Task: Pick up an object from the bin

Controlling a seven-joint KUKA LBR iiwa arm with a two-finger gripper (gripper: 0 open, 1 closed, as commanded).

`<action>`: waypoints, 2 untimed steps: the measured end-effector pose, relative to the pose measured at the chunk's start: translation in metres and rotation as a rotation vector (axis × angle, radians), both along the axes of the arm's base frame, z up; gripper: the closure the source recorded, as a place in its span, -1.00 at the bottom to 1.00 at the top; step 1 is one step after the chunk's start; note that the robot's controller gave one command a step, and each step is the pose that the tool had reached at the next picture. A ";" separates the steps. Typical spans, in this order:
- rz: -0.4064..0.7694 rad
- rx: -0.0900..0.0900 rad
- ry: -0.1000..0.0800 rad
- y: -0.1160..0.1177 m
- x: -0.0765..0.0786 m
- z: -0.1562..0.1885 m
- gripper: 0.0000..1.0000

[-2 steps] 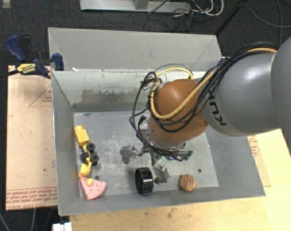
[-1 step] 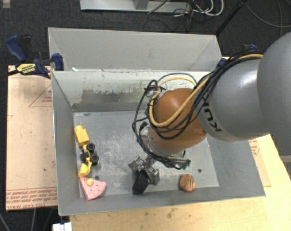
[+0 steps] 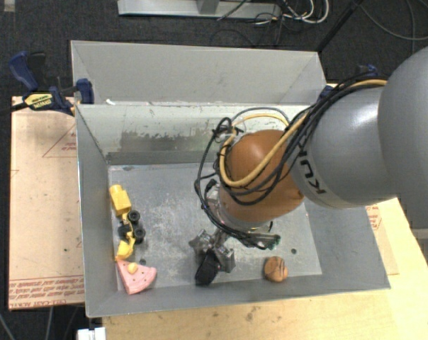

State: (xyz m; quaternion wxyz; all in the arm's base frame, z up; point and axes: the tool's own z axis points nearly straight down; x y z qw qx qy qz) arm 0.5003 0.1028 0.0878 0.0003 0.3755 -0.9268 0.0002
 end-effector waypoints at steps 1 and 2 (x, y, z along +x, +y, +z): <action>-0.001 0.002 0.003 0.013 0.009 0.036 1.00; 0.005 0.001 -0.004 0.025 0.002 -0.008 1.00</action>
Offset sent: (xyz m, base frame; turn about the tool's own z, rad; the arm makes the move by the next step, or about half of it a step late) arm -0.0027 0.0224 -0.0178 -0.0042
